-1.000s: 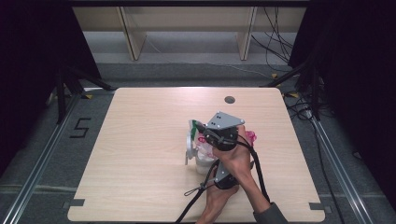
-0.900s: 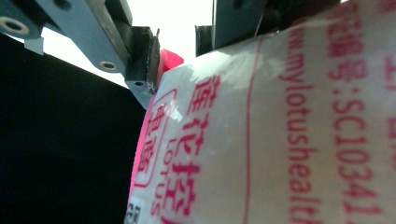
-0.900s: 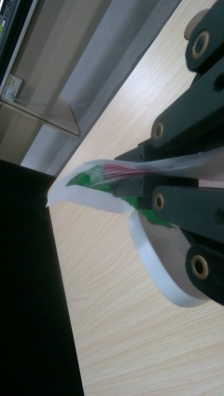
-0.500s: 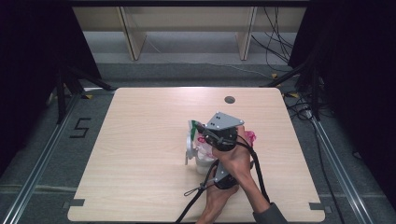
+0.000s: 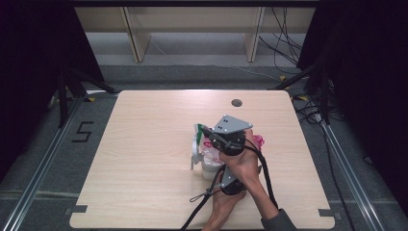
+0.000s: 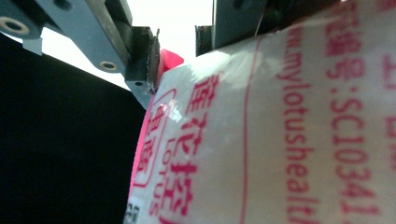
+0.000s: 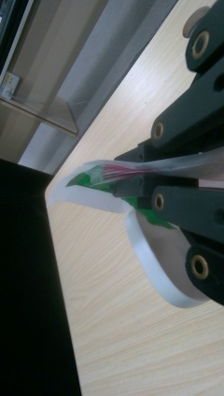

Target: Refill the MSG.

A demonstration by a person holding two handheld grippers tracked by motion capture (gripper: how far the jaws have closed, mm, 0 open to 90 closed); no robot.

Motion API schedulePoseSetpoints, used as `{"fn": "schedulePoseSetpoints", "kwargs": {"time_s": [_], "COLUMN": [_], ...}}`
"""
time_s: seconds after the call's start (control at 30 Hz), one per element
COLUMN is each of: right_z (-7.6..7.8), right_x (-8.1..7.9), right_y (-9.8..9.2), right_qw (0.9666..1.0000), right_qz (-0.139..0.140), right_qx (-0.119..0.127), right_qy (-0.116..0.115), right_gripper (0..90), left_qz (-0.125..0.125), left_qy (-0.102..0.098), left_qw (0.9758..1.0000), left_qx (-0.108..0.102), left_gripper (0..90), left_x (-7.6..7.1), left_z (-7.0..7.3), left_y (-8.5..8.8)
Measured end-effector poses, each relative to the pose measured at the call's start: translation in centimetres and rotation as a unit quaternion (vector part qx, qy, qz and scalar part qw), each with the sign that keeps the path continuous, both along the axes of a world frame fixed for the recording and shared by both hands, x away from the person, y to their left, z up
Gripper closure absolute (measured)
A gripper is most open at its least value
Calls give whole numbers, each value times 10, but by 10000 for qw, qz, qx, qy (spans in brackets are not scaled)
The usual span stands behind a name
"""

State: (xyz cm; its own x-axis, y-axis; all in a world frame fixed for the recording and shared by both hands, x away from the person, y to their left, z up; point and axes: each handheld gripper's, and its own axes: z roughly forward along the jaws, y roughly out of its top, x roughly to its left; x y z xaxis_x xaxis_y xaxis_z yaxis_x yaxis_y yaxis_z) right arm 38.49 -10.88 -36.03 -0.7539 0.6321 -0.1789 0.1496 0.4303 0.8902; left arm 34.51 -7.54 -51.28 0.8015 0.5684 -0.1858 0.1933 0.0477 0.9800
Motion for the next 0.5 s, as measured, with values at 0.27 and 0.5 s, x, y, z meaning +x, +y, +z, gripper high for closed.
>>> {"fn": "schedulePoseSetpoints", "kwargs": {"time_s": [0.27,0.5], "right_z": [0,-2], "right_x": [-1,1], "right_y": [0,0], "right_qw": [9999,9999], "right_qz": [4,-12], "right_qx": [-91,-105], "right_qy": [-46,-25], "right_gripper": [893,893], "left_qz": [3,11], "left_qy": [7,-27], "left_qw": [10000,10000], "left_qx": [16,83], "left_gripper": [736,736], "left_x": [-1,0], "left_z": [-1,-1], "left_y": [-1,0]}}
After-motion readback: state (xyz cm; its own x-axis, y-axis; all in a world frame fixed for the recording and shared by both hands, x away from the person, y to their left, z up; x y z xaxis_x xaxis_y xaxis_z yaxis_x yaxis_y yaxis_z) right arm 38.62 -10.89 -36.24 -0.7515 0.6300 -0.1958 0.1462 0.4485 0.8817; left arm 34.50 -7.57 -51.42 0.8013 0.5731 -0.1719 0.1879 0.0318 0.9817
